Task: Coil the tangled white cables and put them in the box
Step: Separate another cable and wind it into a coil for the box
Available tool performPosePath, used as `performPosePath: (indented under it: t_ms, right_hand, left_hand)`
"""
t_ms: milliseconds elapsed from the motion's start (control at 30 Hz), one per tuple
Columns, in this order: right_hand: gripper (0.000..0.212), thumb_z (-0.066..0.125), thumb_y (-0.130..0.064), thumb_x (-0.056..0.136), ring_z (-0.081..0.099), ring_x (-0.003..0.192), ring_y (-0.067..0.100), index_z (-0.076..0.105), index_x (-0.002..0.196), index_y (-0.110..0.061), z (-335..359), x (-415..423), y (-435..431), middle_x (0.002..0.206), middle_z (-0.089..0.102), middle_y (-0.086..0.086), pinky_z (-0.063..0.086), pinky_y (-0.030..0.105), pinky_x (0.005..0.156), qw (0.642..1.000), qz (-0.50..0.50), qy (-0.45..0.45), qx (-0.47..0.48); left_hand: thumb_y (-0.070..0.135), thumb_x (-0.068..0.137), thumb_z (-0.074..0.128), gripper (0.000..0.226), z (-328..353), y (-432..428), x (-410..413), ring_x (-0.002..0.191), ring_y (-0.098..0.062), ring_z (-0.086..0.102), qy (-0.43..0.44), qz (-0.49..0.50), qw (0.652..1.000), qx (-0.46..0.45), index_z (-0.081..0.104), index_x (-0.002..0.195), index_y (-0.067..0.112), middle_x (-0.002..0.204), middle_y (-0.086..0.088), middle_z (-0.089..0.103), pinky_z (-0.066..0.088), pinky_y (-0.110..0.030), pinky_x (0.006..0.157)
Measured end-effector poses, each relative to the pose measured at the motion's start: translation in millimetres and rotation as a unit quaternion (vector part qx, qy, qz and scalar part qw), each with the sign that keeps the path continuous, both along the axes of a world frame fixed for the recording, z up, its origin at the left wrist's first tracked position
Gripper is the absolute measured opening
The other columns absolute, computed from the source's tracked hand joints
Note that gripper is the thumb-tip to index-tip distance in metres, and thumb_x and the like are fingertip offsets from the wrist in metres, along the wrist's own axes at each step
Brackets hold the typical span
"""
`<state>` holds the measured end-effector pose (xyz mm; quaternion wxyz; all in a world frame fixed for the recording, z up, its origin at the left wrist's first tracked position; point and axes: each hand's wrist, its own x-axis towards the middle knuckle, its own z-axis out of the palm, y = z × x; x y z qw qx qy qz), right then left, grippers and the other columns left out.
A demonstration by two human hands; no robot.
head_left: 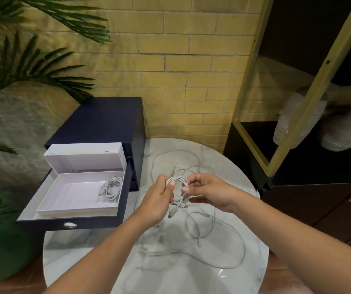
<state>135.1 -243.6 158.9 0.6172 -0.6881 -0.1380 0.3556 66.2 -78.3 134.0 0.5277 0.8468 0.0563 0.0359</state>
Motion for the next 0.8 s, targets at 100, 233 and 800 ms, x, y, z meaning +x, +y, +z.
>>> performPosePath:
  t_ms: [100,233,800]
  right_hand:
    - [0.018,0.072,-0.009,0.083,0.064,0.078,0.014,0.06,0.096,-0.008,-0.4,-2.3,9.9,0.081,0.063,0.007,0.055,0.027,0.078,0.998,-0.016,-0.061,-0.028]
    - [0.02,0.078,-0.01,0.077,0.064,0.073,0.014,0.06,0.085,-0.01,2.0,-5.7,25.6,0.077,0.061,0.01,0.055,0.026,0.072,0.992,-0.044,-0.116,-0.035]
    - [0.005,0.065,-0.008,0.089,0.061,0.064,0.011,0.06,0.089,-0.009,1.4,-6.6,102.7,0.077,0.057,0.009,0.056,0.021,0.062,0.986,-0.153,0.037,0.053]
  left_hand:
    - [0.032,0.103,0.034,0.024,1.4,3.8,-2.8,0.066,-0.011,0.049,-0.005,0.015,1.0,0.007,0.044,0.086,0.018,0.071,0.004,0.052,0.042,-0.031,0.07]
    - [0.034,0.103,0.034,0.029,5.7,14.7,-3.1,0.065,-0.012,0.046,-0.009,0.032,0.999,0.021,0.045,0.094,0.008,0.074,0.002,0.051,0.038,-0.032,0.064]
    - [0.001,0.088,0.064,0.041,18.3,128.9,-11.1,0.101,-0.013,0.065,0.006,-0.116,0.983,-0.144,0.053,0.118,0.027,0.113,-0.002,0.067,0.05,-0.022,0.089]
